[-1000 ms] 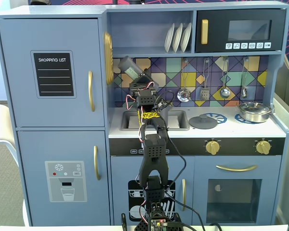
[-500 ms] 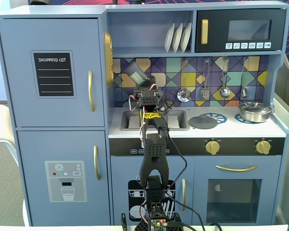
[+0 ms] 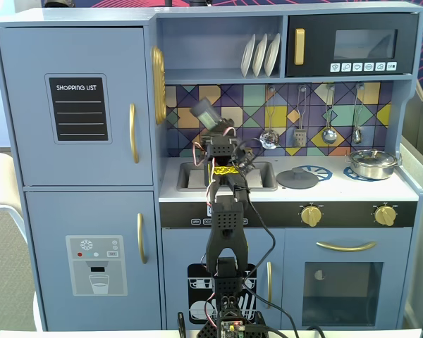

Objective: Put salt in the gray recipient

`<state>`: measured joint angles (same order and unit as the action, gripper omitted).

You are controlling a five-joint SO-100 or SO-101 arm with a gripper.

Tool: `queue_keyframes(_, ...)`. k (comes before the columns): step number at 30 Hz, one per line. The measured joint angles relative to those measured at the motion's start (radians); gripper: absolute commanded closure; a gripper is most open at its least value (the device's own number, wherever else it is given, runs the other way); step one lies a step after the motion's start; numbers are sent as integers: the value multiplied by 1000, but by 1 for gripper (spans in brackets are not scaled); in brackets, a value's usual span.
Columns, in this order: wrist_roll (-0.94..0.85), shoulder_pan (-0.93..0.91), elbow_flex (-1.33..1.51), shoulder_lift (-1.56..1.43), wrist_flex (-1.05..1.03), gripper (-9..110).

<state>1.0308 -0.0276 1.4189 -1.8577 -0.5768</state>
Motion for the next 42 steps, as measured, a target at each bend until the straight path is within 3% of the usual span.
queue_keyframes(13, -3, 104, -192, 29, 8, 101)
queue_keyframes(25, 0, 18, 57, -58, -8, 101)
queue_keyframes(36, -3, 98, -166, 8, -8, 101)
queue_keyframes(42, -236, -11, -167, 8, 26, 101)
